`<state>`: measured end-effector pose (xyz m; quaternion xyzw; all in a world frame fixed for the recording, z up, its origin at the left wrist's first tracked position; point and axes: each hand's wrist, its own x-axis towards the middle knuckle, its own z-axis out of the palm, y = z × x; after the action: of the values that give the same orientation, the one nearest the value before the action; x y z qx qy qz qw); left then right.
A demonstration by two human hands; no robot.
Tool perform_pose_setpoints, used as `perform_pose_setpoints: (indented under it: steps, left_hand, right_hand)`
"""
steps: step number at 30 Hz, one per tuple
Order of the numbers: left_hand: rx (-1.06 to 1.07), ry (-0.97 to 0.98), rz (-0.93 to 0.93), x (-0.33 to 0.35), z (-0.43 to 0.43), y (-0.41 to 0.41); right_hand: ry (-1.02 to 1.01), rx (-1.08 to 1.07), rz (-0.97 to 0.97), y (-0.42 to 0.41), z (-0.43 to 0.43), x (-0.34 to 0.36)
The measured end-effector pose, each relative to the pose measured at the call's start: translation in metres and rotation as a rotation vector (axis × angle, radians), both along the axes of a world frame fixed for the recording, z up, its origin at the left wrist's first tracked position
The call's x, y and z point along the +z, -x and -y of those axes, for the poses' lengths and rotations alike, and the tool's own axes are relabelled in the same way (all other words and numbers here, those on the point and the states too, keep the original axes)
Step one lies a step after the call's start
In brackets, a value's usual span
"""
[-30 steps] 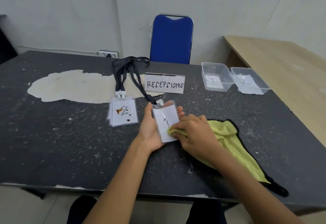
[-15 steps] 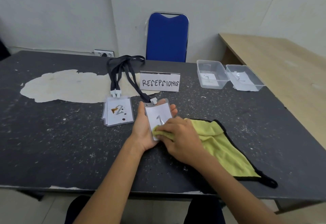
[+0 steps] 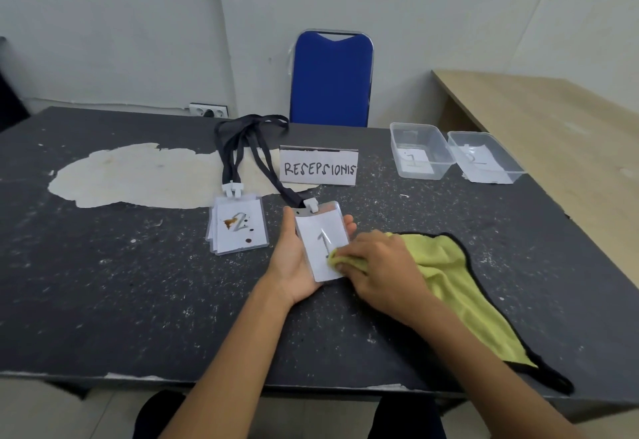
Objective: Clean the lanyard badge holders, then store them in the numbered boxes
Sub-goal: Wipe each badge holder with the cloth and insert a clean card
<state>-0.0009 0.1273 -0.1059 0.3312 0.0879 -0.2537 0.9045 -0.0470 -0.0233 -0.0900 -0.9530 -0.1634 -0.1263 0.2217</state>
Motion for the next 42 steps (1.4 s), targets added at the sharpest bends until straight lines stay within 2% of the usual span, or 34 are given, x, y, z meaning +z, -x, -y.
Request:
perform_pose_setpoints:
  steps: [3,8,13,19,24,27,30,35,37,39,42]
  left_hand:
    - [-0.027,-0.007,-0.004,-0.001,0.0,-0.002]
    - [-0.043,0.0,-0.004,-0.002,-0.001,-0.004]
    - [-0.054,-0.015,0.012,0.001,0.0,-0.002]
    - [-0.108,-0.013,0.013,-0.002,-0.001,-0.004]
    - [-0.145,-0.082,0.048,0.003,0.002,-0.001]
    - [-0.136,-0.088,0.031,0.001,0.001,-0.001]
    - [-0.154,-0.102,0.031,0.001,0.001,-0.002]
    - [-0.176,-0.198,0.052,0.001,0.003,-0.002]
    - [-0.162,-0.187,0.057,0.0,0.002,-0.001]
    - [-0.164,-0.149,0.056,0.001,0.002,0.0]
    - [-0.151,-0.132,0.023,0.004,0.002,0.0]
  right_hand:
    - [0.019,-0.113,0.076,-0.006,-0.006,-0.001]
    - [0.038,0.075,0.008,0.011,-0.002,-0.001]
    - [0.062,-0.184,0.113,-0.012,-0.004,-0.003]
    - [0.072,0.037,0.114,0.003,0.002,-0.006]
    - [0.052,-0.228,0.209,-0.032,-0.011,-0.001]
    - [0.031,-0.124,0.218,-0.028,-0.026,-0.005]
    - [0.068,0.024,0.094,-0.02,-0.011,0.001]
    - [0.117,-0.188,0.128,-0.044,-0.002,0.007]
    - [0.112,-0.195,0.169,-0.04,-0.017,0.004]
    - [0.093,-0.101,0.206,-0.027,-0.025,-0.003]
    - [0.028,0.075,0.06,-0.008,-0.012,0.001]
